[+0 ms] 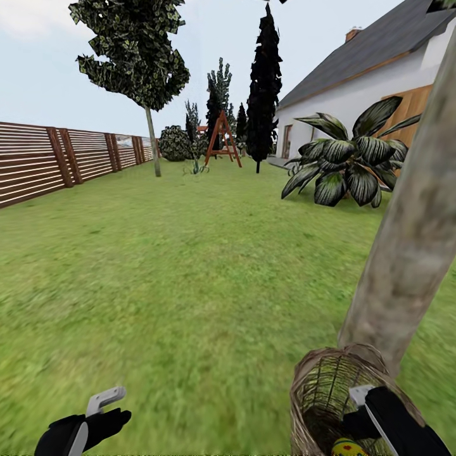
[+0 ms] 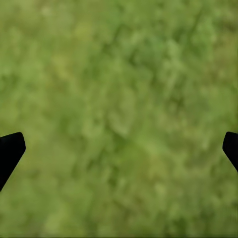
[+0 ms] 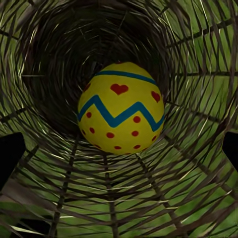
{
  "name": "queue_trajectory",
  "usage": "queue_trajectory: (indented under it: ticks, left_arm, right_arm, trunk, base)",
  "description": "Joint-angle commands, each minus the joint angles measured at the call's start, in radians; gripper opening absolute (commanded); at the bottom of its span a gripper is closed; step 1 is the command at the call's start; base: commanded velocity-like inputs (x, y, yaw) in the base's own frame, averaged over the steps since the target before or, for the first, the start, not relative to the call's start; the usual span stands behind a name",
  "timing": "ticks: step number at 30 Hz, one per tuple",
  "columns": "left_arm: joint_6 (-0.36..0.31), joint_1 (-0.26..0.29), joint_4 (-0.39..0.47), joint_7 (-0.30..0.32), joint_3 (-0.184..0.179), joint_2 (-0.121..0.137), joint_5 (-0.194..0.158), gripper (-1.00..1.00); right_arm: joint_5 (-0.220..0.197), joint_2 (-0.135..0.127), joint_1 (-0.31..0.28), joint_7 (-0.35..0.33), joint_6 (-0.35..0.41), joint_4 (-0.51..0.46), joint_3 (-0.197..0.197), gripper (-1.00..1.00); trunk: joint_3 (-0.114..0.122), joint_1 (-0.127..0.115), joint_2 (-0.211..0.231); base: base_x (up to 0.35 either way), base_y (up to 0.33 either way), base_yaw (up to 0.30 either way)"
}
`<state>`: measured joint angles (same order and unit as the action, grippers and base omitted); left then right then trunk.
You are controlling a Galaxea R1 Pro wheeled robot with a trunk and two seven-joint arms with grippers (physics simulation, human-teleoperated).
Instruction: Take the three Easter eggs out of the wicker basket on the lawn in the garden, then place them on the lawn next to a single tree (choose any tree) so that all three eggs are next to the same tree and none are left in the basket.
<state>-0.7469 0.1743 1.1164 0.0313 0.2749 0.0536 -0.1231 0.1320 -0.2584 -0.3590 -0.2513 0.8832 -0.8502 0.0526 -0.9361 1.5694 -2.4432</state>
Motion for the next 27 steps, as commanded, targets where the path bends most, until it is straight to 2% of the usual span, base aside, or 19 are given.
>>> queue_trajectory:
  ticks: [1, 8, 15, 27]
  left_arm:
    - [-0.005, 0.001, 0.001, 0.001, 0.001, -0.001, -0.006, 1.00]
    - [-0.005, 0.001, 0.001, 0.001, 0.001, -0.002, -0.006, 1.00]
    - [-0.005, 0.001, 0.000, 0.001, 0.001, -0.003, -0.006, 1.00]
    - [-0.005, 0.001, 0.000, 0.001, 0.000, -0.003, -0.006, 1.00]
  right_arm:
    - [0.011, -0.001, 0.000, -0.008, 0.003, -0.001, 0.003, 1.00]
    - [0.011, 0.001, 0.000, -0.008, 0.003, -0.001, 0.003, 1.00]
    - [0.011, 0.001, -0.001, -0.008, 0.003, -0.001, 0.003, 1.00]
    - [0.007, -0.002, -0.001, -0.018, -0.012, 0.003, 0.001, 1.00]
  trunk:
    - [-0.004, 0.004, -0.008]
    - [-0.026, 0.031, -0.057]
    - [-0.053, 0.034, -0.058]
    - [-0.053, 0.034, -0.058]
  base:
    - [0.000, 0.000, 0.000]
    - [0.000, 0.000, 0.000]
    - [0.000, 0.000, 0.000]
    - [0.000, 0.000, 0.000]
